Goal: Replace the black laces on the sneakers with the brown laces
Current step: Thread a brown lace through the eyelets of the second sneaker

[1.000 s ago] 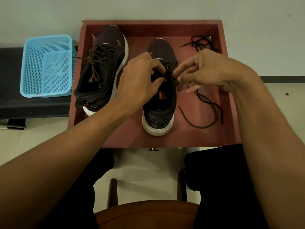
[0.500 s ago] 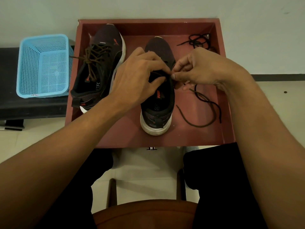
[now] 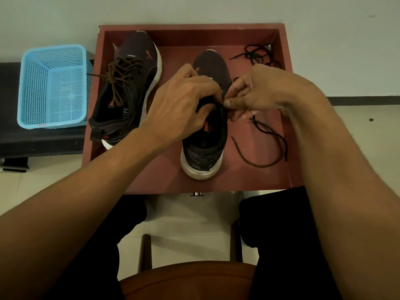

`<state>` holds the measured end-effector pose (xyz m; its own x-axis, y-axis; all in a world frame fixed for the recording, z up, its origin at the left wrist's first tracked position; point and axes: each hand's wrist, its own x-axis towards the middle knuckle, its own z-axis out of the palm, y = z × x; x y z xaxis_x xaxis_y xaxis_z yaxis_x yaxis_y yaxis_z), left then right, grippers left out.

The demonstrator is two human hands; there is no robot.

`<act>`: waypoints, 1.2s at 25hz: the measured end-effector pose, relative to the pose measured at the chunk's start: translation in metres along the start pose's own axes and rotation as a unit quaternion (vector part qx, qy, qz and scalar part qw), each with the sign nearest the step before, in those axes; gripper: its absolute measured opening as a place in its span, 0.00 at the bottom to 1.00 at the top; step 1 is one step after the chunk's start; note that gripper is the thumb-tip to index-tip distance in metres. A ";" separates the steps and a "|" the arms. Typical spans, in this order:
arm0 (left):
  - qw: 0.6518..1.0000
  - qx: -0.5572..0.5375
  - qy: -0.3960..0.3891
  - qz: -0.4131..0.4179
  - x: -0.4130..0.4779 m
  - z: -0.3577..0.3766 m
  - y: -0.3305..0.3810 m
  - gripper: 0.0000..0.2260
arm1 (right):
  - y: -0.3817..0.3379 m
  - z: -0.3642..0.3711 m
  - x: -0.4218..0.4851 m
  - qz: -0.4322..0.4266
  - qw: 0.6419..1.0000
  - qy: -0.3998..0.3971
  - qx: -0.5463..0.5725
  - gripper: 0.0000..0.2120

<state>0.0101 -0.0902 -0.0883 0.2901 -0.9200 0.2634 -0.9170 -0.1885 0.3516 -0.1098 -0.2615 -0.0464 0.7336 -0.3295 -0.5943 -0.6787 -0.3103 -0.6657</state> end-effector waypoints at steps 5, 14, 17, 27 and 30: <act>1.000 0.007 -0.005 -0.002 0.000 0.000 0.002 0.09 | 0.000 0.000 0.002 0.004 1.000 0.002 -0.001 0.02; 0.999 -0.017 -0.024 -0.029 0.000 0.000 -0.003 0.08 | 0.007 -0.006 -0.003 0.024 0.999 -0.043 0.014 0.05; 0.999 -0.024 -0.030 -0.027 0.000 0.000 -0.003 0.08 | 0.007 -0.009 -0.004 0.035 0.998 -0.052 -0.012 0.05; 0.999 -0.025 -0.001 -0.033 -0.001 -0.006 -0.001 0.07 | -0.006 -0.003 -0.004 -0.127 0.968 0.077 -0.201 0.07; 1.000 -0.014 -0.011 -0.022 0.002 -0.012 -0.003 0.07 | -0.001 -0.007 -0.001 -0.108 0.972 0.086 -0.190 0.04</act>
<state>0.0164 -0.0870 -0.0784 0.3233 -0.9185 0.2277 -0.8953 -0.2190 0.3878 -0.1102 -0.2671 -0.0419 0.8660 -0.3537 -0.3534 -0.4971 -0.6852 -0.5324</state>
